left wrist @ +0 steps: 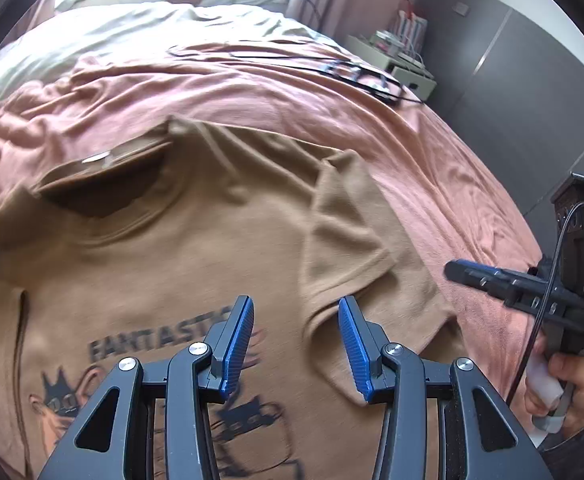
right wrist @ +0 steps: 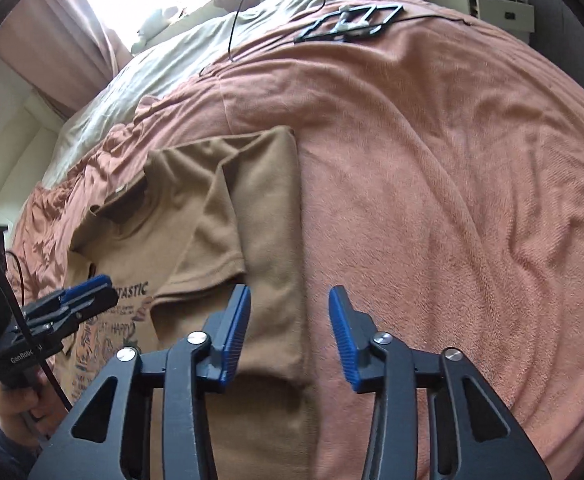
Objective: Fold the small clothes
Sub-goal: 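Open the right tool and release the folded side onto the shirt, then grasp the folded side edge with the left tool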
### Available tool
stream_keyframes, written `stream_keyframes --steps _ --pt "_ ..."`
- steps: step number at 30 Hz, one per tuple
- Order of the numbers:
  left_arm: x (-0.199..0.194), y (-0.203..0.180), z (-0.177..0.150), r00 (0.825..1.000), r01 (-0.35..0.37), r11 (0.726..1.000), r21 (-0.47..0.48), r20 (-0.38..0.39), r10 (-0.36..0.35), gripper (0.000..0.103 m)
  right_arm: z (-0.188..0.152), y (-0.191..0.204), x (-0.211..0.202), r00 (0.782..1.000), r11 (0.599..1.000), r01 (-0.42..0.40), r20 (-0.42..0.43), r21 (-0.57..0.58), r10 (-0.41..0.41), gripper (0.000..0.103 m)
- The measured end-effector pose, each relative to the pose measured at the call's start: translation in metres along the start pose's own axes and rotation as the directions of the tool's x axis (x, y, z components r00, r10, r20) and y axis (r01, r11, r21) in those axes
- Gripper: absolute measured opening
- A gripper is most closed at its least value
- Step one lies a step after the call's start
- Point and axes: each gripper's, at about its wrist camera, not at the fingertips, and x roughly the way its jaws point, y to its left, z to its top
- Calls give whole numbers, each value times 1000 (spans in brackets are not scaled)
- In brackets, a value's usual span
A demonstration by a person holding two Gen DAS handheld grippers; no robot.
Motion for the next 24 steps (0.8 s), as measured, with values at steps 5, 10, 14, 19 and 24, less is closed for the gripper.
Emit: stream_keyframes --steps 5,10,14,19,24 --pt "21 -23 6 1000 3 1000 9 -20 -3 47 -7 -1 17 997 998 -22 -70 -59 18 33" --pt "38 -42 10 999 6 1000 28 -42 -4 47 -6 -8 26 995 995 -62 -84 -72 56 31" --pt "50 -56 12 999 -4 998 62 -54 8 48 -7 -28 24 987 989 -145 -68 2 145 31" --pt "70 -69 17 996 -43 996 74 -76 48 53 -12 -35 27 984 985 -172 -40 17 173 28" --pt "86 -78 20 990 -122 988 91 -56 128 52 -21 -40 25 982 983 -185 -29 18 186 26"
